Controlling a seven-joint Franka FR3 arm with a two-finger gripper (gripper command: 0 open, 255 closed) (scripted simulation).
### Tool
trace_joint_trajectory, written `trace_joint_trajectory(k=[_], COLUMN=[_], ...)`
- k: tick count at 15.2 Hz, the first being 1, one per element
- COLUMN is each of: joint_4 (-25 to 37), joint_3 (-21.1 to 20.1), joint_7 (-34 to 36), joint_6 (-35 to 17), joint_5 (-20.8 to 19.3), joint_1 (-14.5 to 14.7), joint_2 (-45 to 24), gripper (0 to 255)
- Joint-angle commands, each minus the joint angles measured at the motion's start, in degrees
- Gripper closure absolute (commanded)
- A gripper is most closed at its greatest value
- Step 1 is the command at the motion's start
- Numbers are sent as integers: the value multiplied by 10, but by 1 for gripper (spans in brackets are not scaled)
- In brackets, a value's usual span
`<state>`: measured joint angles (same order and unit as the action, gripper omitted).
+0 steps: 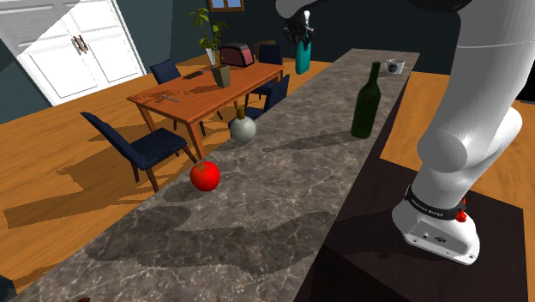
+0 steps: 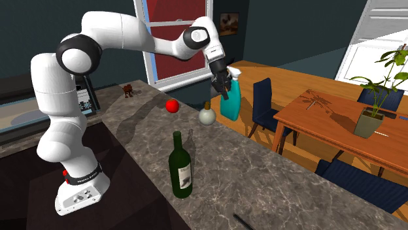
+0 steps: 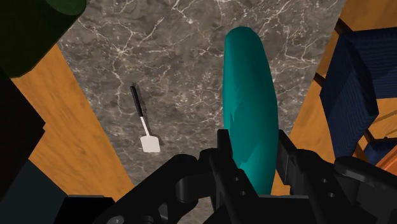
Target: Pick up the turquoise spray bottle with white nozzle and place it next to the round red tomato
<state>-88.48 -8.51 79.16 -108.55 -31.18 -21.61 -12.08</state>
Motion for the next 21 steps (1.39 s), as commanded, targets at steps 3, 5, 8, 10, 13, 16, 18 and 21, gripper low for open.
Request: trace_joint_trajectory(k=[3,5,8,10,13,16,18,21], joint_4=[30,47,75,94,86,71,65,62], joint_3=[-1,-2,-2,-3,-12,-27,-37,-53], joint_7=[-14,-20,-31,-37,-17,17,40,74], joint_6=[27,41,62,77,92,109,122,144], joint_5=[4,6,8,8,5,1,-1,-5], joint_1=[2,3,4,6,22,44,60,84], joint_2=[0,-2,-6,-9,2,16,22,26], gripper=[255,255,255,255,255,255,255,255])
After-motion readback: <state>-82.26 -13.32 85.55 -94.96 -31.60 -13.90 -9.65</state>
